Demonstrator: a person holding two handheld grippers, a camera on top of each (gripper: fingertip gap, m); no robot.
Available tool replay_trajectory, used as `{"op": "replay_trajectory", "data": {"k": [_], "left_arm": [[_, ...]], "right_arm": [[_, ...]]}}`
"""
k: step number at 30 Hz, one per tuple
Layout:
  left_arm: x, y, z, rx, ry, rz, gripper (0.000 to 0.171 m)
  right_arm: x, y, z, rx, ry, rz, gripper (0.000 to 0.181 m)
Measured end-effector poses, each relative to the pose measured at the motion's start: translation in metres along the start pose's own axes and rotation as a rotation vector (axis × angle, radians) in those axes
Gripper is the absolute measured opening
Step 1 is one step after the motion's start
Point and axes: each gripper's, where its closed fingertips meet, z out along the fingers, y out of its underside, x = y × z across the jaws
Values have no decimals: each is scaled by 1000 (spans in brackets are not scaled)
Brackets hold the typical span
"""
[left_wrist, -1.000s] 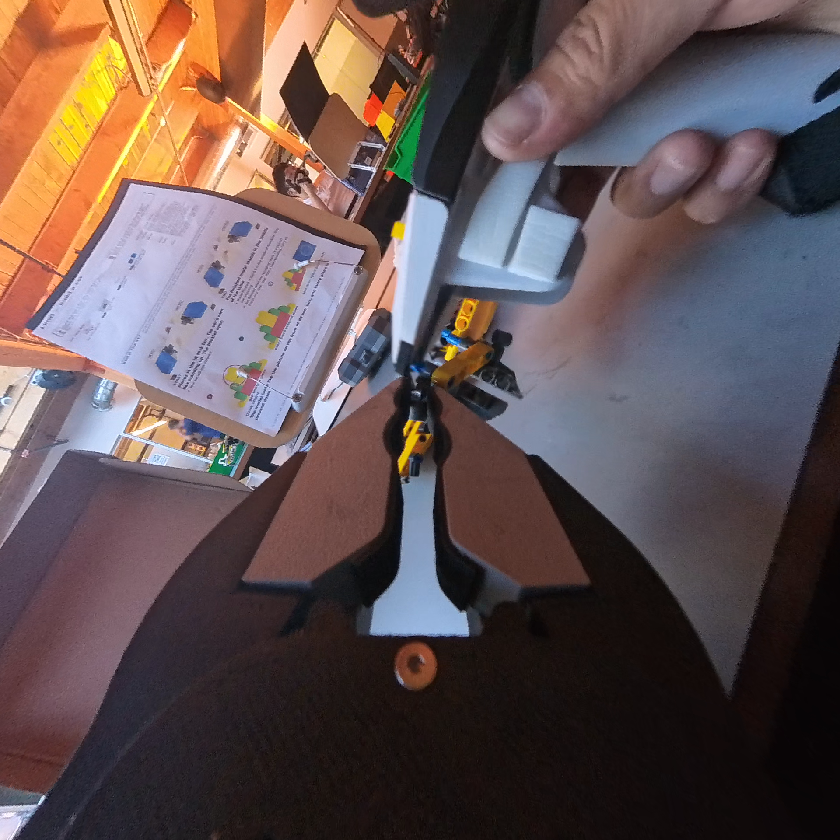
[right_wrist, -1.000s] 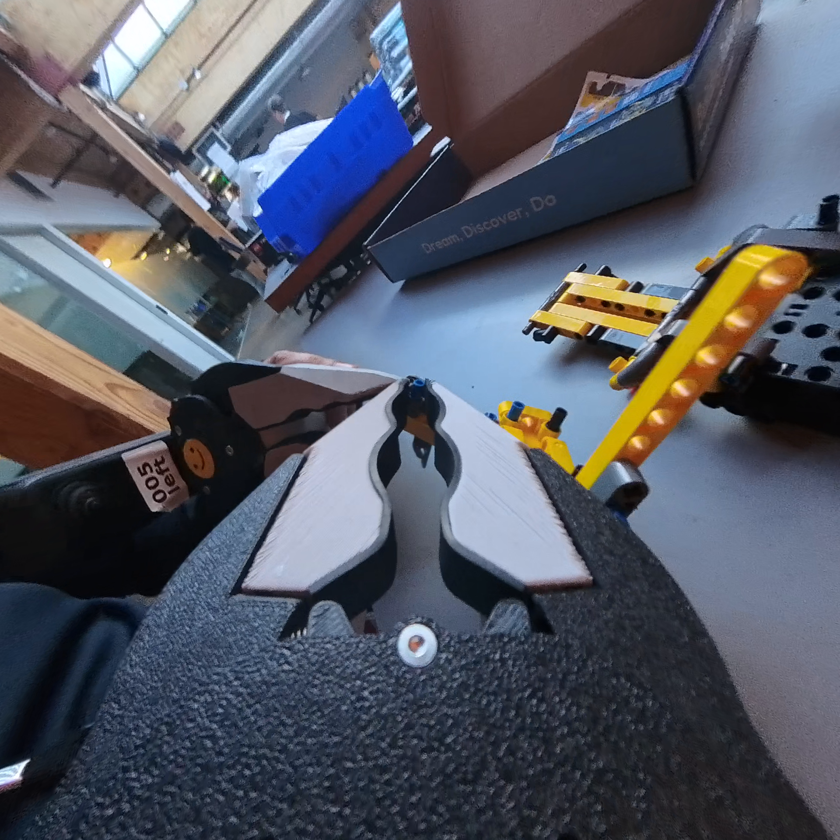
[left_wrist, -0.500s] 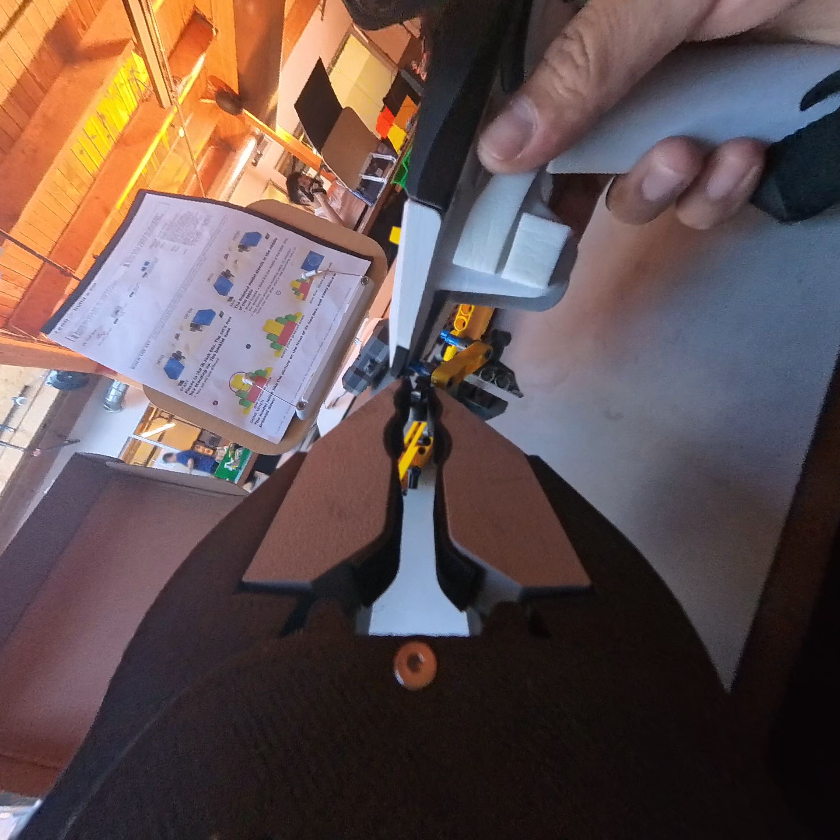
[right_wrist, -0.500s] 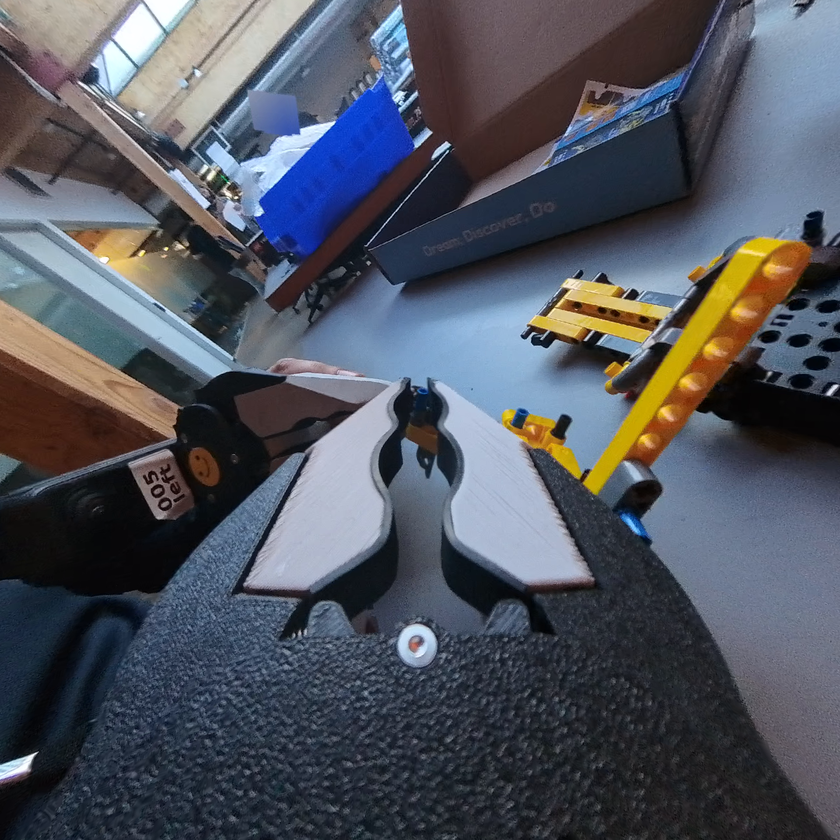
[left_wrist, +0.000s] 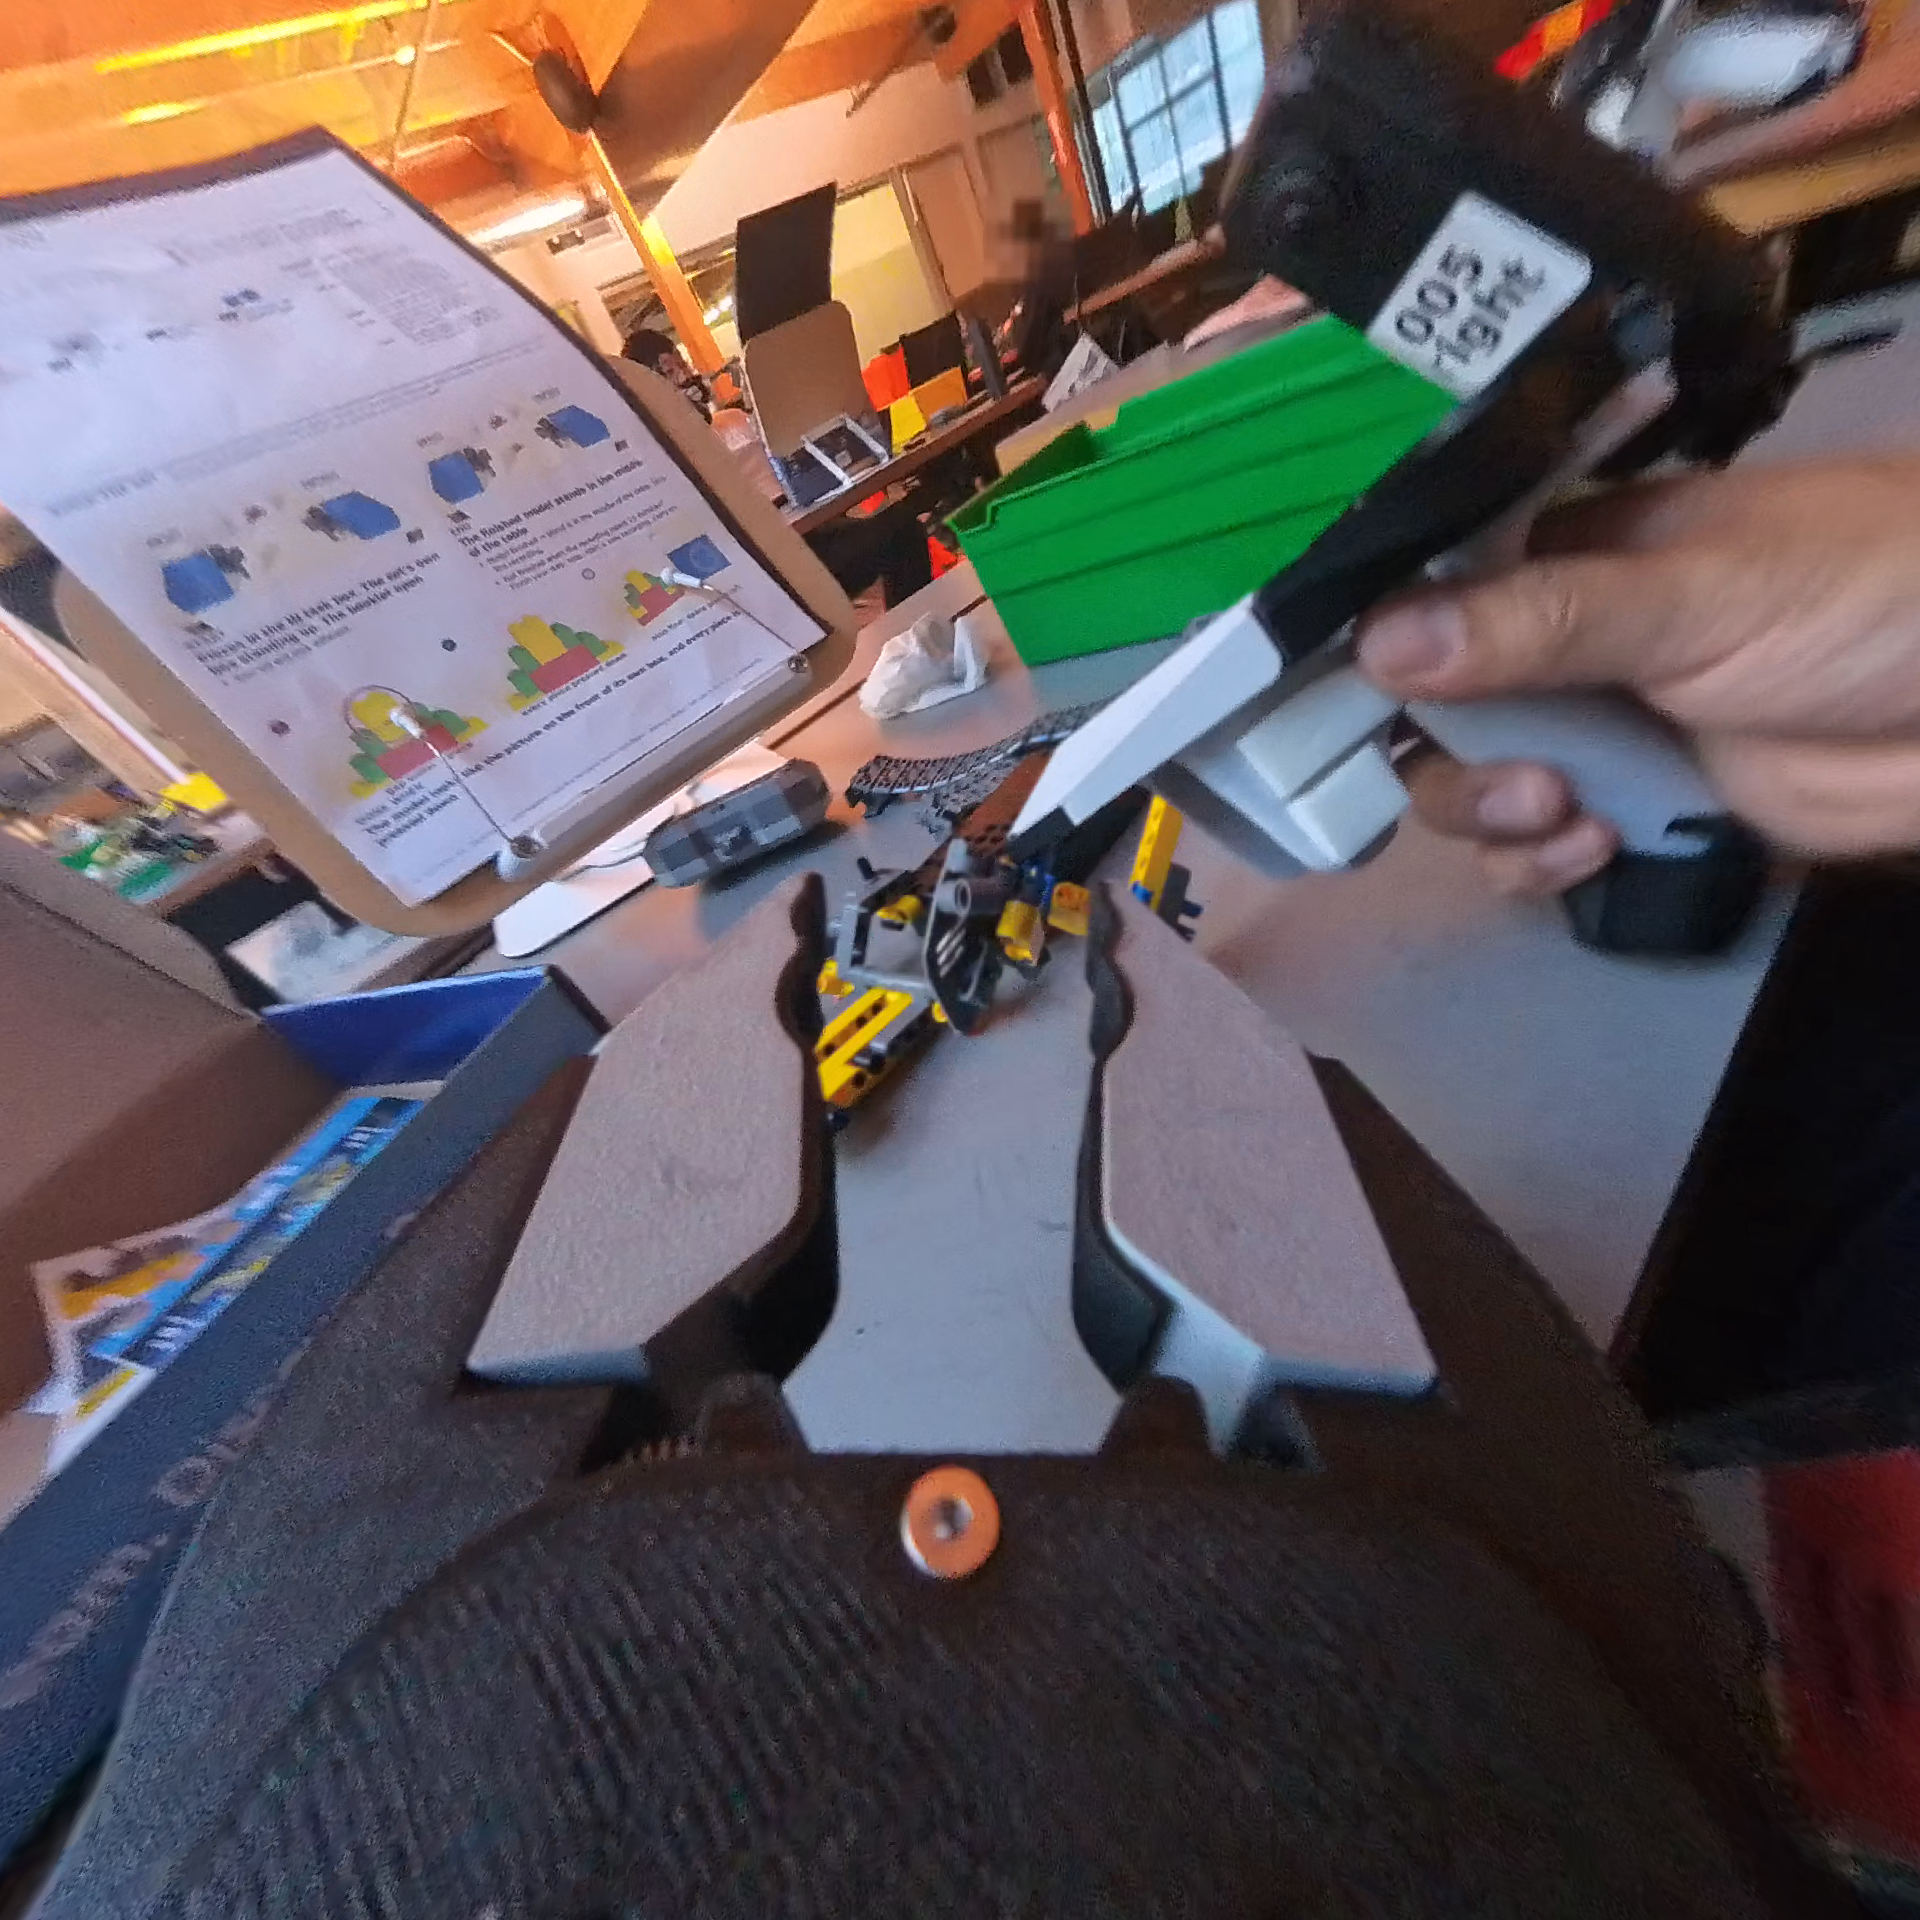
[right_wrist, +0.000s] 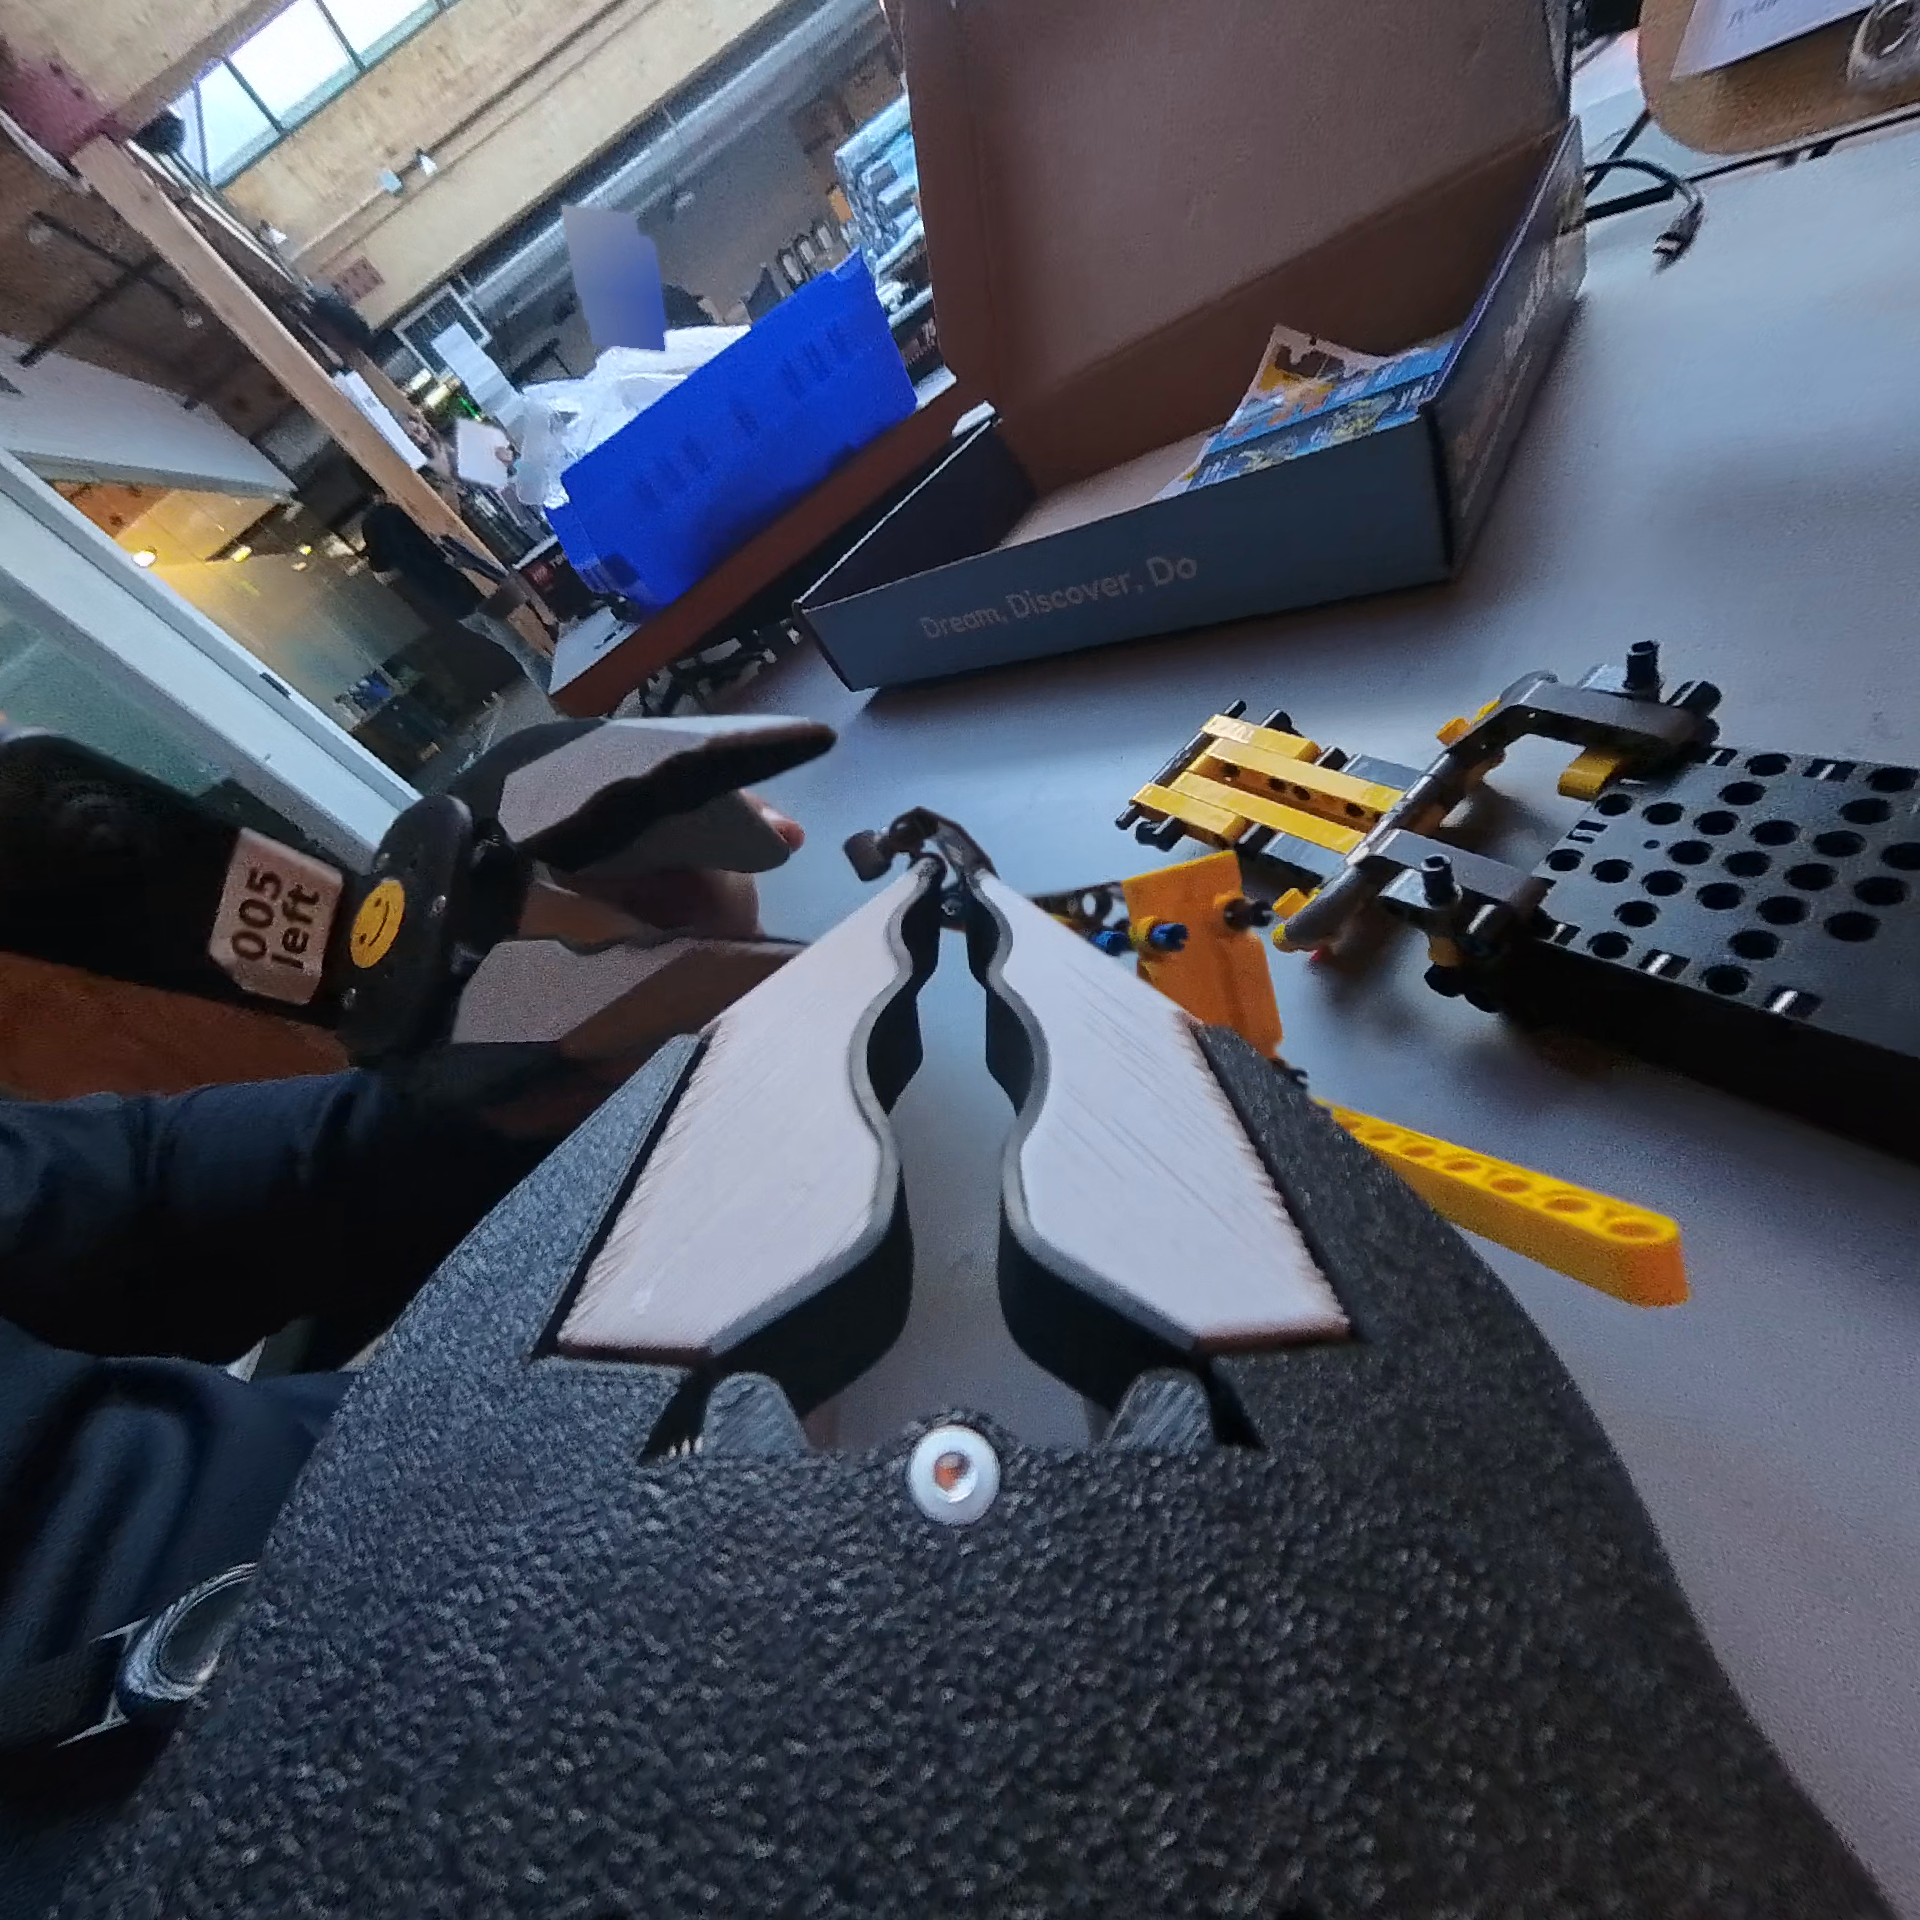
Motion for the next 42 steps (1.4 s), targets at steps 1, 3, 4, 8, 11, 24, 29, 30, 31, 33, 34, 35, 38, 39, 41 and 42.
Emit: {"op": "replay_trajectory", "data": {"k": [1,3,4,8,11,24,29,30,31,33,34,35,38,39,41,42], "left_arm": [[1,-1,1,2,9,-35,53],[8,3,6,-44,51,-53,51],[12,7,9,-76,68,-52,48],[12,15,14,-139,56,-49,31],[11,19,13,-156,84,-54,22],[12,20,12,-158,102,-38,21],[6,20,10,-149,82,-56,20],[5,20,10,-149,80,-67,20],[4,20,10,-151,77,-74,20],[3,21,10,-153,69,-73,20],[2,20,11,-151,62,-73,20],[3,19,11,-149,60,-77,20],[6,15,14,-133,55,-100,19],[7,13,14,-125,53,-107,18],[9,10,15,-112,40,-119,18],[8,10,15,-113,30,-118,18]], "right_arm": [[-3,-1,0,6,-13,-6,0],[-8,-1,1,12,-30,-22,0],[-11,0,3,7,-33,-35,0],[-15,3,4,-12,-11,-113,0],[-16,5,4,-22,10,-165,0],[-19,4,4,-13,-21,-175,0],[-12,-10,-6,57,-80,-45,0],[-8,-13,-9,71,-79,-22,0],[-5,-14,-11,74,-79,-9,0],[-5,-13,-11,54,-76,-9,6],[-5,-9,-8,31,-67,-18,11],[-5,-5,-5,7,-56,-27,17],[-8,1,3,-8,-53,-20,21],[-10,-2,4,14,-67,-2,19],[-12,-7,5,55,-94,38,11],[-12,-7,5,61,-103,61,10]]}}
